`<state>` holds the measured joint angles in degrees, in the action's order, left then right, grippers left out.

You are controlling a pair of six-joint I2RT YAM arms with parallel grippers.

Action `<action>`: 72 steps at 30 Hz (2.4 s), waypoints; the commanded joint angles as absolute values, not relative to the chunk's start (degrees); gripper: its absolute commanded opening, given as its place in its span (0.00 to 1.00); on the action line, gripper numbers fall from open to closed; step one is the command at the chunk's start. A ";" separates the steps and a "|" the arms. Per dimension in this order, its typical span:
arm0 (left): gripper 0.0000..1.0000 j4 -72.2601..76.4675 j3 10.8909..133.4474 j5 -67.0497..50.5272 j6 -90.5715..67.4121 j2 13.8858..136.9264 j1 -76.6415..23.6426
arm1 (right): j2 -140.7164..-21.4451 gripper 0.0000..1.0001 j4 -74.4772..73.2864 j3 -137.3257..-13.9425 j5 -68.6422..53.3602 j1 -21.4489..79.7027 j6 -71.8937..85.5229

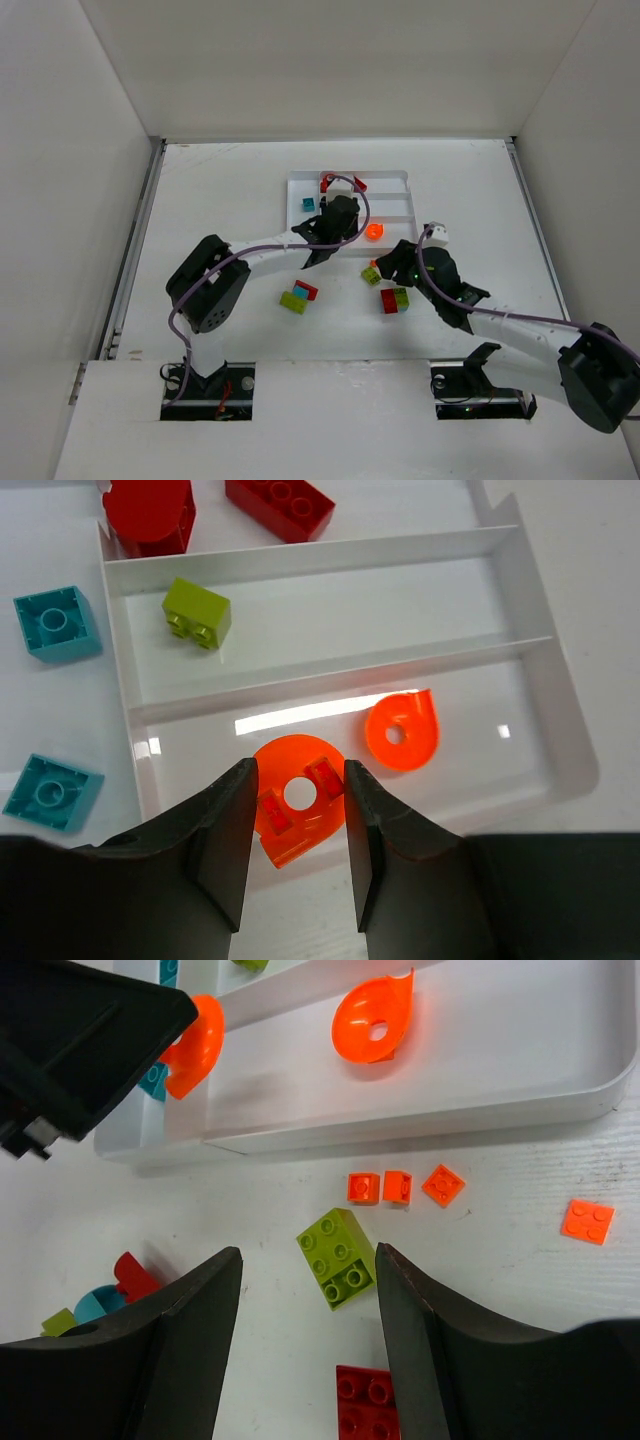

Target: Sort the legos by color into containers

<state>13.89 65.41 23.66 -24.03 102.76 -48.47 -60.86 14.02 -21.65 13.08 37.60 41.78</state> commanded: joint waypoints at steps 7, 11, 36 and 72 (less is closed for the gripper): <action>0.45 14.15 67.33 21.09 -22.33 103.54 -45.83 | -66.00 0.62 7.57 -28.55 15.47 40.64 37.45; 0.48 14.15 64.96 21.09 -22.24 101.26 -45.39 | -69.16 0.62 2.74 -32.60 16.08 42.93 34.81; 0.50 22.85 37.27 16.53 -27.42 73.13 -38.98 | -88.15 0.36 -12.48 -48.51 23.55 48.91 30.59; 0.49 24.26 34.10 15.73 -28.30 70.84 -34.93 | -98.61 0.48 -17.75 -60.03 20.74 47.42 27.07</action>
